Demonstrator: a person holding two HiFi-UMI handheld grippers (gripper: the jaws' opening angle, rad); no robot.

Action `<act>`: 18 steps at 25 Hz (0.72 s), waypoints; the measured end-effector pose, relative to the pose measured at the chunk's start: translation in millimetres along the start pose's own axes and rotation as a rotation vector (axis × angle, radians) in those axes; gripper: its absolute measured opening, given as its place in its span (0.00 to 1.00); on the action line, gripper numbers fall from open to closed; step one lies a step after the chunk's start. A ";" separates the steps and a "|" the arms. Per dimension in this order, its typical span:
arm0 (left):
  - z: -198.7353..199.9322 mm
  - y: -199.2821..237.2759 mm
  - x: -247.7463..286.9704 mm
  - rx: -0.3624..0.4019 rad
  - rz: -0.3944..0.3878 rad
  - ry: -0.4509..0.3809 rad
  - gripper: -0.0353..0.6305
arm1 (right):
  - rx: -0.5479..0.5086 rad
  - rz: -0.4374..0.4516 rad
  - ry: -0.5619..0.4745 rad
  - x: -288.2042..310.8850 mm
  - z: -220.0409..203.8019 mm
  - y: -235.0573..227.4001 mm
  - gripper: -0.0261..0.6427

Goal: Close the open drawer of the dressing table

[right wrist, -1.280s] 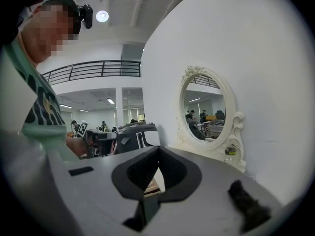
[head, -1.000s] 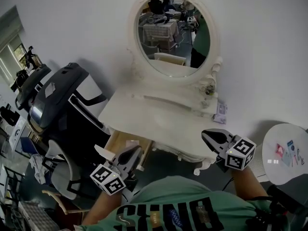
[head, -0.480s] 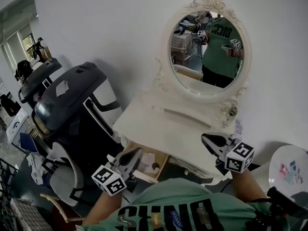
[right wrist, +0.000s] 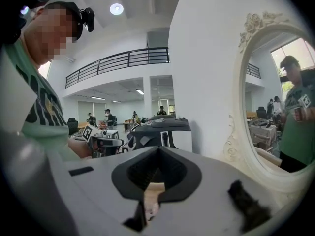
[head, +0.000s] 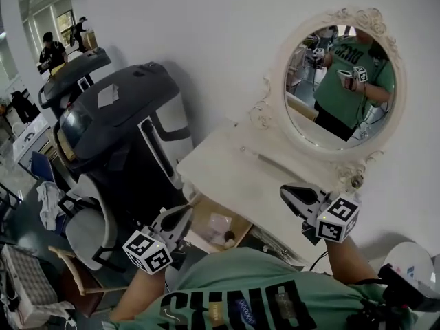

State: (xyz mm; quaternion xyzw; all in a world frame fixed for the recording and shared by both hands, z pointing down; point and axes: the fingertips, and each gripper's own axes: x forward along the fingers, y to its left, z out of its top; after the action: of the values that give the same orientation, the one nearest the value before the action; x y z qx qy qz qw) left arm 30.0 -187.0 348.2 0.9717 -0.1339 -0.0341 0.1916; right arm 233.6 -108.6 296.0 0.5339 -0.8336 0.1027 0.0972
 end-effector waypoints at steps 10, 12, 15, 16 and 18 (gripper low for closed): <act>-43.6 5.9 14.1 -0.020 0.373 0.009 0.07 | -0.052 0.375 0.005 54.8 -2.2 -49.3 0.06; -60.5 0.9 20.3 -0.023 0.423 0.051 0.07 | -0.041 0.429 0.001 61.0 -7.2 -57.6 0.06; -82.4 0.8 25.0 -0.026 0.480 0.118 0.07 | -0.017 0.481 0.002 70.1 -17.3 -65.0 0.06; -86.7 2.8 25.5 -0.030 0.491 0.127 0.07 | -0.013 0.490 0.004 73.7 -19.4 -66.3 0.06; -94.7 8.7 23.6 -0.040 0.508 0.138 0.07 | -0.008 0.503 0.011 81.0 -23.6 -65.4 0.06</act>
State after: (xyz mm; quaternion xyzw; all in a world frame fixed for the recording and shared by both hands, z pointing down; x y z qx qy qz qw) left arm 61.7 -166.8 438.6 0.9029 -0.3595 0.0788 0.2219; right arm 261.1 -199.3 345.1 0.3087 -0.9401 0.1232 0.0753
